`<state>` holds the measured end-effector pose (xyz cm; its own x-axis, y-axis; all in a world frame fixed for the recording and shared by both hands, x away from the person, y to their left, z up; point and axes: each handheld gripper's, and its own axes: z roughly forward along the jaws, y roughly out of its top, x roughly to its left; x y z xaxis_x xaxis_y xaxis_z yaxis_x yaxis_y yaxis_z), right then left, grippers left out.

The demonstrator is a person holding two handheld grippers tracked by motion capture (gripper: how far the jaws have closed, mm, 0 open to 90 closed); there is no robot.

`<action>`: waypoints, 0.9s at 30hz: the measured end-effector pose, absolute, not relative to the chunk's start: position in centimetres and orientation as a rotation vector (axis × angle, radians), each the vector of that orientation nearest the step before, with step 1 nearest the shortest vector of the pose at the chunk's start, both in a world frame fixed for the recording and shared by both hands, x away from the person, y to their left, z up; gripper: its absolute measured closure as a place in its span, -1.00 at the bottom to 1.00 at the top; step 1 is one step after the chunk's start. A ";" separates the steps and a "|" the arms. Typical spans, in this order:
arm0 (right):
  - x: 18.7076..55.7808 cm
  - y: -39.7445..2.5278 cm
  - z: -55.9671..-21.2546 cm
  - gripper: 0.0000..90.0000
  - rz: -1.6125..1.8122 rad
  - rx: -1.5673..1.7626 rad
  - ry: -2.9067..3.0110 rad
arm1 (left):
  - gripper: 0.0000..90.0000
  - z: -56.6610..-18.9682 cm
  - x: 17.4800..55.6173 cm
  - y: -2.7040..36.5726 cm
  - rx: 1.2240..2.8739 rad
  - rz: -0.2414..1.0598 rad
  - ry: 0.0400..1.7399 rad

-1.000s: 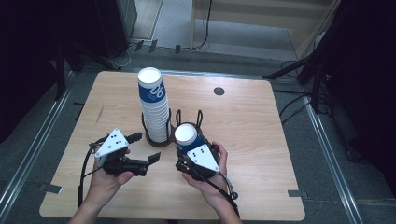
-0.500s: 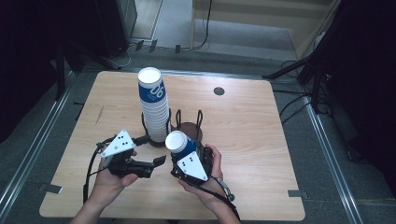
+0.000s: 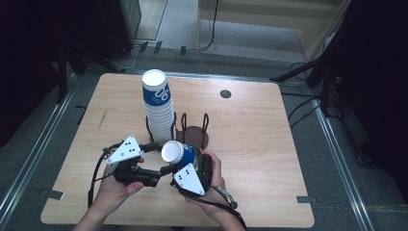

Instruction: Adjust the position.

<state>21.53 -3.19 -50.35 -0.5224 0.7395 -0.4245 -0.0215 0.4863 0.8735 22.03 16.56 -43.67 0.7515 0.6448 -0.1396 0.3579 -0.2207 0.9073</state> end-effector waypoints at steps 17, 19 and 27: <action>20.8 -2.5 -50.5 -0.59 1.120 0.494 1.883 | -0.66 -43.7 22.0 16.2 1.851 0.280 0.758; 20.7 -2.5 -50.4 -0.59 1.123 0.485 1.882 | -0.66 -43.8 22.0 16.1 1.853 0.273 0.756; 20.4 -2.2 -50.4 -0.59 1.119 0.455 1.880 | -0.55 -43.8 21.9 15.8 1.868 0.275 0.750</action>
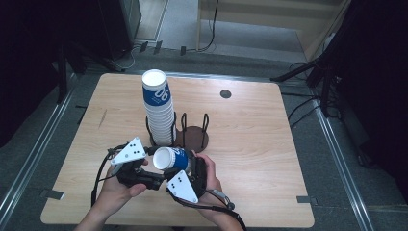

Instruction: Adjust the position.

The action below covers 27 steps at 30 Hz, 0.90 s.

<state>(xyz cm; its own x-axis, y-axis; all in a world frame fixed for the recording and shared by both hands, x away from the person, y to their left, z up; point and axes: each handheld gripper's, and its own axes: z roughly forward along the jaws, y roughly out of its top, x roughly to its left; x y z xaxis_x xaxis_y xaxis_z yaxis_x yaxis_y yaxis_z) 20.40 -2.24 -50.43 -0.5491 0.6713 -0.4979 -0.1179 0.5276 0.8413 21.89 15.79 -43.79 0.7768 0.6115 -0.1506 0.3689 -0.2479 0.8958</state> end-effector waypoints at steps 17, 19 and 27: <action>20.7 -2.6 -50.1 -0.71 1.167 0.475 1.909 | -0.37 -43.8 21.9 15.9 1.857 0.326 0.787; 20.7 -2.7 -49.9 -0.72 1.183 0.481 1.919 | -0.37 -43.9 21.9 16.1 1.842 0.332 0.792; 20.2 -3.2 -48.5 -0.89 1.253 0.485 1.880 | -0.36 -44.1 22.0 16.7 1.768 0.398 0.806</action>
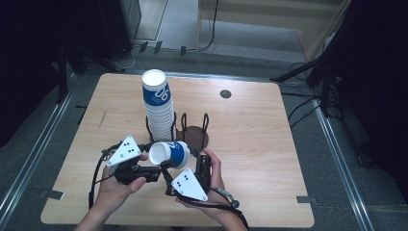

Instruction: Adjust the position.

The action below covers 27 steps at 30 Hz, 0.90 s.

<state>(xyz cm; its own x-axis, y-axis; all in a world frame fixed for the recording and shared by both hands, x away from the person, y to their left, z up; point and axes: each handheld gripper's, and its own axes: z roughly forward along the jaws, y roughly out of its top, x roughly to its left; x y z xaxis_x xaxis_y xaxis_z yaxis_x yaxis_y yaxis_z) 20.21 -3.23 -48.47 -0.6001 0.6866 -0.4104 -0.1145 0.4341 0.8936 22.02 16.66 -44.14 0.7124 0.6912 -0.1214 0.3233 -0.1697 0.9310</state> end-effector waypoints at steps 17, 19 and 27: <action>20.7 -5.7 -46.6 -0.95 1.366 0.631 1.831 | -0.36 -44.7 22.4 17.6 1.680 0.488 0.858; 20.8 -6.2 -46.4 -0.95 1.371 0.648 1.820 | -0.36 -44.6 22.4 17.6 1.673 0.500 0.860; 20.9 -6.7 -46.4 -0.87 1.388 0.688 1.814 | -0.36 -44.6 22.2 17.5 1.609 0.501 0.840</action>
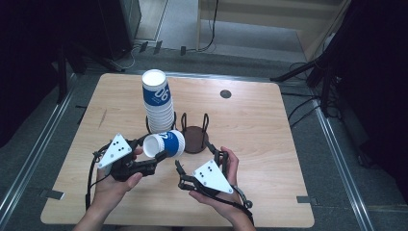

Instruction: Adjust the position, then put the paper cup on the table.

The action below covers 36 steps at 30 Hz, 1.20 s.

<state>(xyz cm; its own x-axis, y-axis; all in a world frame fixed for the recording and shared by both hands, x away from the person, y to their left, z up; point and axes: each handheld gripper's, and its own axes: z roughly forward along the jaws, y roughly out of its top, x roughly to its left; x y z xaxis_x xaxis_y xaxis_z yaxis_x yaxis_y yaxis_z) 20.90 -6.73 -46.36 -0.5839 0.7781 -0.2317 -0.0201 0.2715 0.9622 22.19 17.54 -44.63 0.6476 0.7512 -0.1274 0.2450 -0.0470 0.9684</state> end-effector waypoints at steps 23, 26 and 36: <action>21.5 -8.0 -44.7 -0.86 1.458 1.033 1.822 | -0.36 -45.6 22.4 16.6 1.487 0.528 0.820; 21.5 -7.8 -44.3 -0.86 1.470 1.061 1.816 | -0.36 -45.6 22.4 16.5 1.485 0.533 0.817; 21.0 -7.1 -43.4 -0.89 1.538 1.269 1.751 | -0.36 -46.0 22.6 15.4 1.484 0.525 0.805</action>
<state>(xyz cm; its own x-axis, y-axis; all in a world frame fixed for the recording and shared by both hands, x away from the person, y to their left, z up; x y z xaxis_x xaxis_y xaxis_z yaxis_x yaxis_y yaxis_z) 21.03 -7.08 -43.42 -0.4526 0.8660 0.2125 0.3226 -0.0631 0.9444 22.62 15.38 -45.98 0.6466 0.7483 -0.1483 0.1658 0.0519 0.9848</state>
